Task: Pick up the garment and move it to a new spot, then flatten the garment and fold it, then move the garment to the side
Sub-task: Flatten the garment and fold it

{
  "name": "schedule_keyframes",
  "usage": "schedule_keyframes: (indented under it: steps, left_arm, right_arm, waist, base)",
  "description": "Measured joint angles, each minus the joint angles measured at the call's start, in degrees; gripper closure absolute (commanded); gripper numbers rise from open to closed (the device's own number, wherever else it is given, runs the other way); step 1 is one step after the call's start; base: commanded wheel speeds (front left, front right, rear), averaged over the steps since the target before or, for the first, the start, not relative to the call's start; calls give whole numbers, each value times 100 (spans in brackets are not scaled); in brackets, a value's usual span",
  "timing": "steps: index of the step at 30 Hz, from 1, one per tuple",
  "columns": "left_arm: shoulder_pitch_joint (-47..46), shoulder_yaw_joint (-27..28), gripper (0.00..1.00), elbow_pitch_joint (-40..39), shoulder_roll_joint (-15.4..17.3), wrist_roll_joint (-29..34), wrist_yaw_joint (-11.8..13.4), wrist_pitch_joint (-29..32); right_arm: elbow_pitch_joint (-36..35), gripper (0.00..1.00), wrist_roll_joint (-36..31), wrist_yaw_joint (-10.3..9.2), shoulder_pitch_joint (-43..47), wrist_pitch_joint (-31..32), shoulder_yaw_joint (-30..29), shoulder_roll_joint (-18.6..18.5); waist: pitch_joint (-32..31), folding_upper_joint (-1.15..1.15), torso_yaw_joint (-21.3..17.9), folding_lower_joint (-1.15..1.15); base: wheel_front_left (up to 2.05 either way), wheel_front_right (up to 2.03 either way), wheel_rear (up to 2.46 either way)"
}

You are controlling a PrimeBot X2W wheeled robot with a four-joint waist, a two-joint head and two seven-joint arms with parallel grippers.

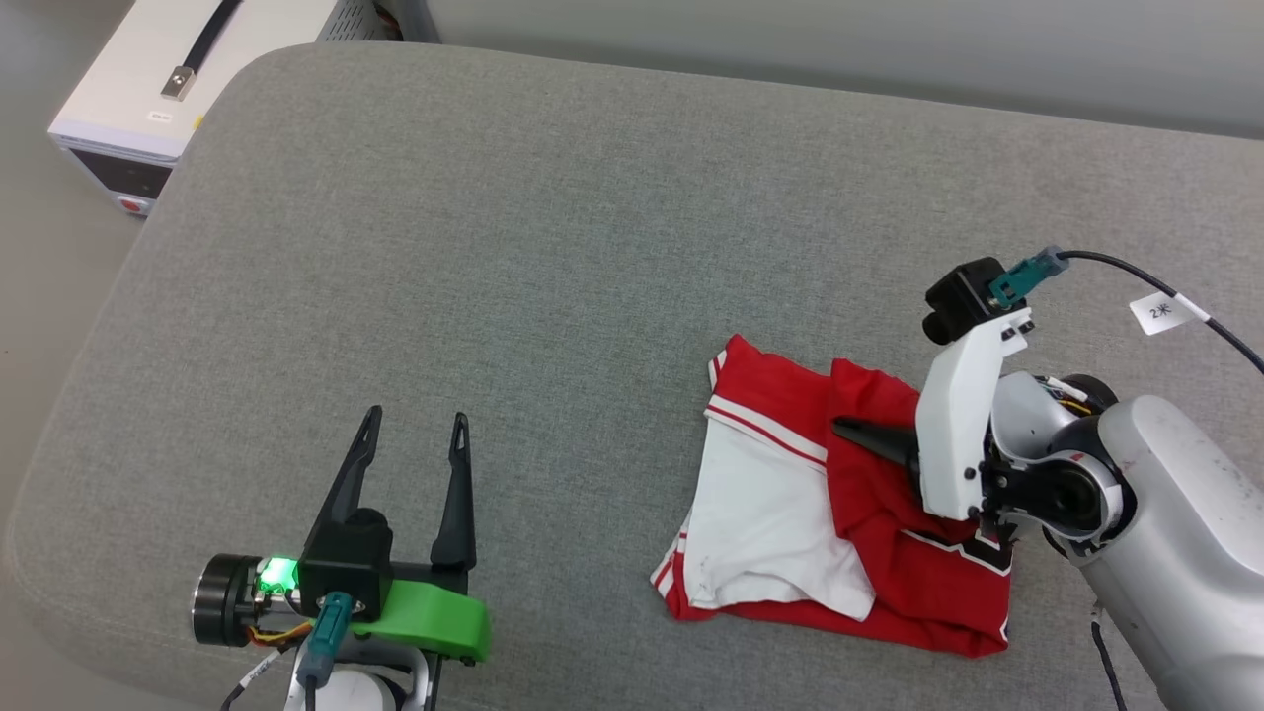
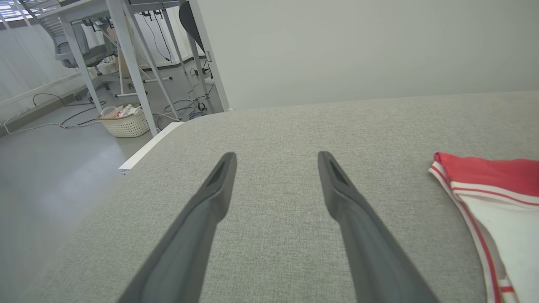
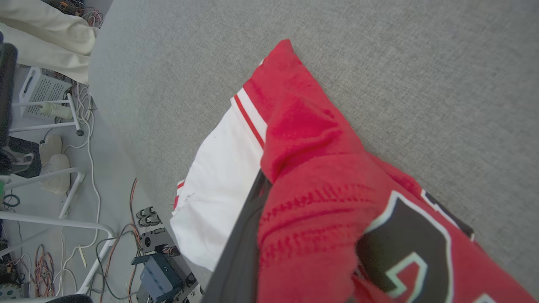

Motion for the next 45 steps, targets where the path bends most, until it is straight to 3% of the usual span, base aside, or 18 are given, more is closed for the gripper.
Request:
schedule_keyframes:
  steps: [8,9,10,11,15,22,28,34,40,45]
  left_arm:
    - [-112,1,0,79,-64,0,-19,0]
    - [-112,7,0,85,-74,0,-19,0]
    - [-112,12,0,88,-82,0,-19,0]
    - [-112,21,0,97,-86,0,-19,0]
    - [-109,76,0,143,-85,2,-21,0]
    - [-46,187,0,133,7,41,-49,0]
    - [53,234,0,87,32,43,-64,0]
    - [151,296,0,65,76,58,-58,0]
    - [238,324,0,65,104,59,-38,0]
    - [298,342,0,68,122,60,-33,0]
  right_arm:
    - [758,100,-303,0,-297,-92,324,324]
    - [793,87,-303,0,-302,-116,367,346]
    - [809,64,-302,0,-302,-143,403,354]
    - [802,0,-300,0,-302,-156,453,352]
    - [492,0,-234,0,-293,-583,495,260]
    - [-532,0,-208,1,27,-1599,176,-316]
    - [-1034,0,-980,0,527,-2867,-615,-609]
    - [-1195,0,-2050,1,1133,-4144,-1441,-443]
    - [-1221,0,-3088,0,1867,-5224,-2262,60]
    - [-1306,0,-3656,0,2453,-5698,-2744,538]
  waist:
    - [139,0,120,0]
    - [142,0,118,0]
    - [137,0,113,0]
    - [124,0,105,0]
    - [21,0,56,0]
    - [-222,0,-130,0]
    - [-394,0,-396,0]
    - [-554,0,-668,-1]
    - [-724,0,-901,-1]
    - [-847,0,-1031,-1]
  base:
    - [0,0,0]
    - [0,0,0]
    - [0,0,0]
    - [0,0,0]
    - [0,0,0]
    - [0,0,0]
    - [0,0,0]
    - [0,0,0]
    - [0,0,0]
    - [0,0,0]
